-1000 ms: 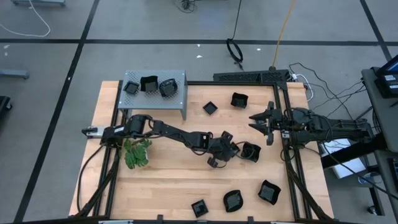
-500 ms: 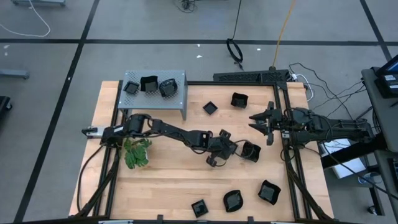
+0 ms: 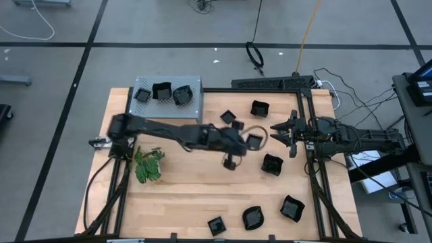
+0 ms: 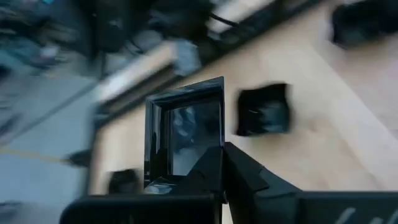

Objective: Pick & Place Mini shaped plates
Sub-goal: Stack the square plate on top of the square plate on the shelf

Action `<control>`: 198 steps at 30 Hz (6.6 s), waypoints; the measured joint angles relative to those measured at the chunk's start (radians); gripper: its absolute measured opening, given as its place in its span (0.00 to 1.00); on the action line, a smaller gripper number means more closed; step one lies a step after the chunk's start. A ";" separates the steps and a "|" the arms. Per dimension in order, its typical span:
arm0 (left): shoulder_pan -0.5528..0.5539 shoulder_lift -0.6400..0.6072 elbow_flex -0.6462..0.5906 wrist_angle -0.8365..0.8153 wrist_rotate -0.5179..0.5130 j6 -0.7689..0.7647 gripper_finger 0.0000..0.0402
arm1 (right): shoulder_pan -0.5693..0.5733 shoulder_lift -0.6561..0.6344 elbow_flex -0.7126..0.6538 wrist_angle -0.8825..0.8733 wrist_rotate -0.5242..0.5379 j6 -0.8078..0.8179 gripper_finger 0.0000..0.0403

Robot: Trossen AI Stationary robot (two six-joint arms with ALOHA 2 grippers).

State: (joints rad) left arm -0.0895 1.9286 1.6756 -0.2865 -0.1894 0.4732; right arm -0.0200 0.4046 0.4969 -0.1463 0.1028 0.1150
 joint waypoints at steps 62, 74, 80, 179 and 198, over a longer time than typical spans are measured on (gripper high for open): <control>0.632 -0.525 -0.328 -1.255 -0.465 -1.094 0.03 | 0.000 0.000 0.000 0.000 0.000 0.000 0.35; 0.703 -0.524 -0.431 -1.121 -0.437 -0.933 0.07 | 0.000 0.000 0.000 0.000 0.000 0.000 0.35; 0.734 -0.524 -0.431 -1.120 -0.447 -0.888 0.07 | 0.000 0.000 0.000 0.000 0.000 0.000 0.35; -0.557 0.171 -0.288 0.080 -0.048 -1.232 0.59 | 0.000 0.000 0.000 0.000 0.000 0.000 0.35; -0.557 0.226 -0.287 0.126 -0.033 -1.215 0.27 | 0.000 0.000 0.000 0.000 0.000 0.000 0.35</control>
State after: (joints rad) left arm -0.6466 2.1542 1.3888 -0.1603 -0.2227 -0.7418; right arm -0.0200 0.4046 0.4973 -0.1466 0.1028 0.1148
